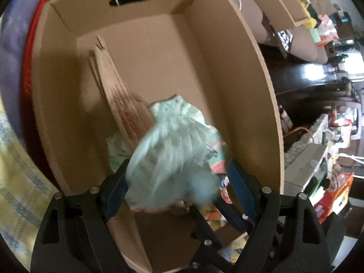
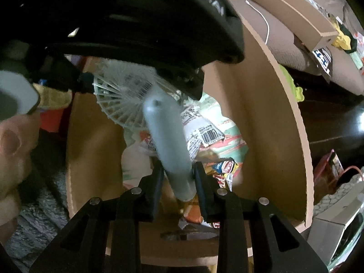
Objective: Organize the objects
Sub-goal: 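Open the right tool to release the fan into the box, then withdraw both tools from the box and turn toward the table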
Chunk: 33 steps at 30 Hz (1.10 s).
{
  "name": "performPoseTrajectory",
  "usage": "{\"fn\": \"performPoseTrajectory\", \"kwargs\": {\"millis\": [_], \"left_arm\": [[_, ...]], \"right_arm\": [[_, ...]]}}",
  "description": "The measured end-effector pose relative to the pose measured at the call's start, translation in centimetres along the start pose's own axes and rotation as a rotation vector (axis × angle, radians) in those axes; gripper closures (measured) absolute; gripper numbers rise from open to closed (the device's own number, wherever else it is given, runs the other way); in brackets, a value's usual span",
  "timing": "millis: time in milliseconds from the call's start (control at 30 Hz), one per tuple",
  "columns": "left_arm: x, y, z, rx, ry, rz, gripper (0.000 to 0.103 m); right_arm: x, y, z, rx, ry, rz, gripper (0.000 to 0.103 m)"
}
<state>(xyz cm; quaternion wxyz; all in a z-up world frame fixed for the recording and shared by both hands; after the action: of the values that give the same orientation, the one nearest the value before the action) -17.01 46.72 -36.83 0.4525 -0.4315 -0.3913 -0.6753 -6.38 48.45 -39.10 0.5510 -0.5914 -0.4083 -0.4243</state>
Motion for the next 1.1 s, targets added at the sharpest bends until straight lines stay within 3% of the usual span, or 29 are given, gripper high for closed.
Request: {"fn": "performPoseTrajectory", "kwargs": {"millis": [233,367,600,1100], "left_arm": [[1.7,0.0,0.4,-0.008,-0.023,0.066,0.02],[4.3,-0.2,0.6,-0.032,-0.051,0.179,0.02],[10.1,-1.1,0.3,-0.045,-0.11,0.398,0.02],[23.2,1.7,-3.2,-0.05,-0.197,0.737,0.013]], "right_arm": [[0.5,-0.1,0.2,-0.009,0.012,0.026,0.076],[1.3,-0.4,0.6,-0.025,0.032,0.063,0.062],[3.2,-1.4,1.2,-0.04,0.051,0.131,0.062],[8.2,-3.5,1.3,-0.052,0.084,0.262,0.062]]}}
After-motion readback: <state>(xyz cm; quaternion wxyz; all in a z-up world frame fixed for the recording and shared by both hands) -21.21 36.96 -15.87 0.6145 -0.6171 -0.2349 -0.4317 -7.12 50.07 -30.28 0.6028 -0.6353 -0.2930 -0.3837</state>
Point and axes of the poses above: each gripper's, at about its wrist camera, not at the fingertips, and x roughly against the way its jaws point, z to its right, y to its underside, the point moved 6 cm from there along -x, roughly the way its jaws point, and after that the axes turned 11 degrees about x, right-handed, at the moved point
